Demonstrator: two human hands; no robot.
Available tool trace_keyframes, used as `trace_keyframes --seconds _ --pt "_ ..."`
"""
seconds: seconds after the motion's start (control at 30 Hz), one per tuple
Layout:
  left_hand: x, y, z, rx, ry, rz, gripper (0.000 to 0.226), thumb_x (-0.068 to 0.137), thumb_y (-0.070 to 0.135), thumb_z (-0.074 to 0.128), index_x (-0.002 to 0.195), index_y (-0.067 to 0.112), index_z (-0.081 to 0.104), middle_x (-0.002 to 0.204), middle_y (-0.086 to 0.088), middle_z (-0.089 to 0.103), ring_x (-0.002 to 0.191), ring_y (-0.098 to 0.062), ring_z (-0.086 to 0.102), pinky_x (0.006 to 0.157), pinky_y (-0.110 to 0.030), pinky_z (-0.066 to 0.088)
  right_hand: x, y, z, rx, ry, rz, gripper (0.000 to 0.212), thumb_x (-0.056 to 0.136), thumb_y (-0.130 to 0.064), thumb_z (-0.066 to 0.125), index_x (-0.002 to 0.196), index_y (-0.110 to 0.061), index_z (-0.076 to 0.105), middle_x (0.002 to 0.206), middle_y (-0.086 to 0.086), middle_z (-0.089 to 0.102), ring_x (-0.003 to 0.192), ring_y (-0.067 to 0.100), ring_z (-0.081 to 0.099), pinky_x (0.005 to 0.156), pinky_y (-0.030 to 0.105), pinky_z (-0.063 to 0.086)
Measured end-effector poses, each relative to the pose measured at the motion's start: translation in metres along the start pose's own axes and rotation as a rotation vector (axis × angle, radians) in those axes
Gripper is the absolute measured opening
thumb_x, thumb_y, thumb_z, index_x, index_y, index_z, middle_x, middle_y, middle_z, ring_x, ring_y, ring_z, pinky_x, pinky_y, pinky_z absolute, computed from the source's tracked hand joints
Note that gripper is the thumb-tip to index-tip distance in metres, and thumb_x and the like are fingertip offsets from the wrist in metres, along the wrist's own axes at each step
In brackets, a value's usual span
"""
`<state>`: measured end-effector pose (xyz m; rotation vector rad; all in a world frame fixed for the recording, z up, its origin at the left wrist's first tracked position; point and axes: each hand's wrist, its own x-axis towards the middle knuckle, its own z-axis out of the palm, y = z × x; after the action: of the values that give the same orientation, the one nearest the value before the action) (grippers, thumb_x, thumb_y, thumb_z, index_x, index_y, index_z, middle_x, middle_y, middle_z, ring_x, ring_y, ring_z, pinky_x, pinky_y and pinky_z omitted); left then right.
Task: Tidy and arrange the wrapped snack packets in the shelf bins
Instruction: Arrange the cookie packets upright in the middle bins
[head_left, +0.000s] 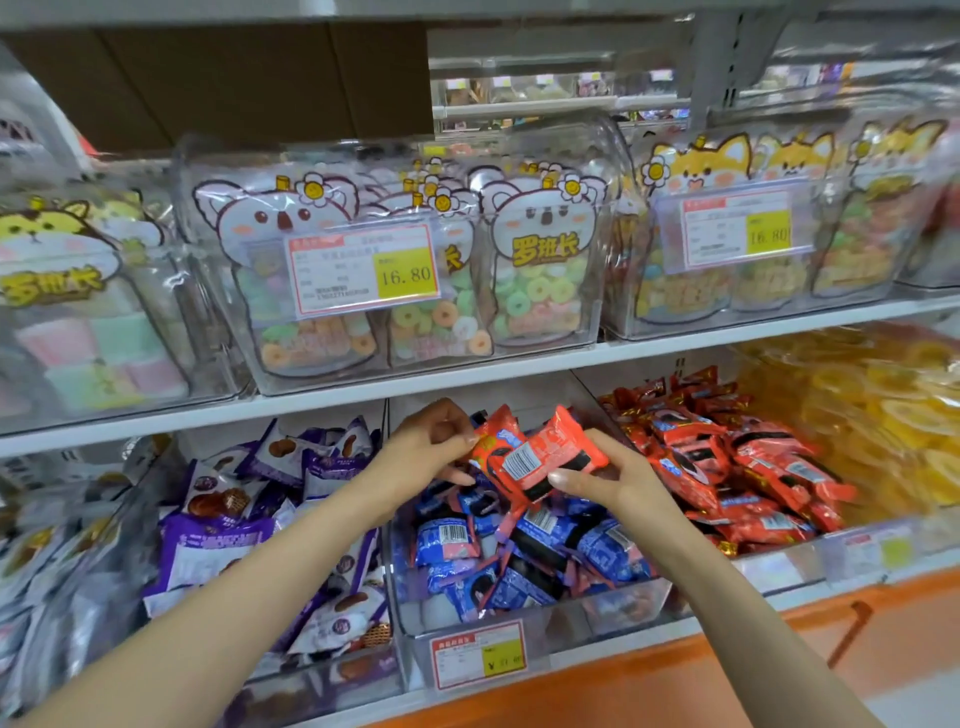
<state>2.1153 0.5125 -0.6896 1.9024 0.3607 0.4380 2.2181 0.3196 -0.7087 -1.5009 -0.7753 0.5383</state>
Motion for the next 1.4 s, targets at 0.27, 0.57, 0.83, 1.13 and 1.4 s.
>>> trace_keyframes --seconds 0.27,0.57,0.83,1.13,1.4 --pt "0.005 0.011 0.029 -0.224 -0.107 0.048 0.007 0.091 0.006 0.055 0.094 0.011 0.056 0.092 -0.002 0.062 0.086 -0.009 0.062 0.075 -0.019 0.055 -0.002 -0.004 -0.01 0.035 0.077 -0.029 0.044 0.077 -0.003 0.074 0.114 -0.016 0.052 0.096 0.004 0.066 0.082 0.005 0.063 0.071 0.018 0.052" --pt "0.014 -0.007 0.051 0.543 -0.445 0.194 0.034 0.088 0.021 0.064 0.12 0.02 0.053 0.129 0.004 0.051 0.123 -0.009 0.044 0.103 -0.023 0.034 -0.022 -0.002 -0.073 -0.354 0.606 -0.221 0.046 0.075 -0.012 0.076 0.108 -0.027 0.049 0.099 -0.003 0.061 0.081 0.012 0.058 0.072 0.024 0.046" --pt "0.021 -0.021 0.063 0.905 -0.506 0.19 0.048 0.08 0.033 0.071 0.122 0.026 0.048 0.121 0.005 0.045 0.116 -0.016 0.047 0.079 -0.025 0.036 -0.004 0.034 -0.095 -0.96 0.798 -0.075 0.05 0.072 -0.015 0.076 0.118 -0.012 0.058 0.102 0.016 0.066 0.101 0.038 0.044 0.073 0.039 0.035" --pt "0.016 -0.022 0.02 1.171 -0.218 0.069 0.031 0.081 0.03 0.066 0.11 0.026 0.054 0.109 0.003 0.052 0.104 -0.019 0.049 0.074 -0.027 0.033 0.003 0.034 -0.097 -0.848 0.598 -0.007 0.054 0.073 0.0 0.074 0.122 -0.009 0.054 0.12 0.017 0.051 0.109 0.034 0.05 0.076 0.029 0.034" --pt "0.012 -0.007 0.038 0.661 -0.312 0.299 0.028 0.084 0.029 0.068 0.11 0.022 0.061 0.116 0.004 0.056 0.112 -0.013 0.05 0.094 -0.026 0.038 0.001 0.033 -0.091 -0.778 0.613 -0.012 0.028 0.079 -0.009 0.074 0.105 -0.003 0.065 0.113 0.017 0.053 0.103 0.034 0.053 0.075 0.027 0.034"
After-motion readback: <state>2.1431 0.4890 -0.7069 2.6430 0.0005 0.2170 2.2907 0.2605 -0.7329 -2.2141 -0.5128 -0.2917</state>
